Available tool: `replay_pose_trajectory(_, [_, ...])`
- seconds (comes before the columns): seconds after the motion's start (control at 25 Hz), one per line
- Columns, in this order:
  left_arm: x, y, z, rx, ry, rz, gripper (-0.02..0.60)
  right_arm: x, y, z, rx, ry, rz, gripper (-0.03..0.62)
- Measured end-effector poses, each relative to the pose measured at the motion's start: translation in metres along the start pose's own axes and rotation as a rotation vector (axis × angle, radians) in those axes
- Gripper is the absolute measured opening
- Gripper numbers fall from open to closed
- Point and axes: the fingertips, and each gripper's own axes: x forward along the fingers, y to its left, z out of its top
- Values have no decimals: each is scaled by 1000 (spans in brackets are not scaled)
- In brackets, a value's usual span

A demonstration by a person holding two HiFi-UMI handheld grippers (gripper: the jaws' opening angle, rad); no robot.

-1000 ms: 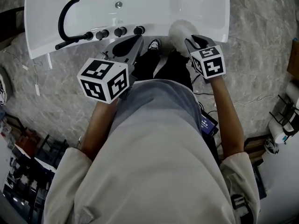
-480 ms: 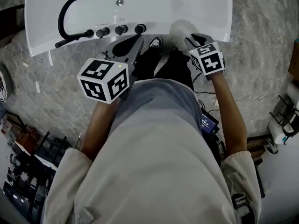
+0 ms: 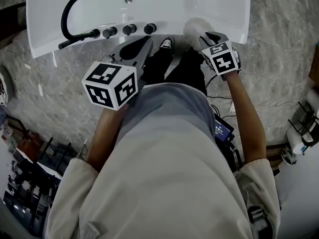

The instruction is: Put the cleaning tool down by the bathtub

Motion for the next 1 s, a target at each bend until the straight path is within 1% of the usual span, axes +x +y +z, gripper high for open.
replay_pose_trajectory(0.36, [0,4,-2,-7,11,10,5,15,-3,-4,-53,26,2,89])
replay_pose_trajectory(0.52, [-3,4,-3,-9,14,16,5,17,-5,-1,-114,31,-3,89])
replay_pose_trajectory(0.64, [-6,5,-4,-16,18,20,5,22,-4,0,-140,36,0,89])
replay_pose_trajectory(0.88, [-7,3,-7,-23,27,30,5,33,-4,-3,-164,52,18,89])
replay_pose_trajectory(1.0, [-7,3,-9,-23,38,35,5,40,-5,-7,-159,57,23,89])
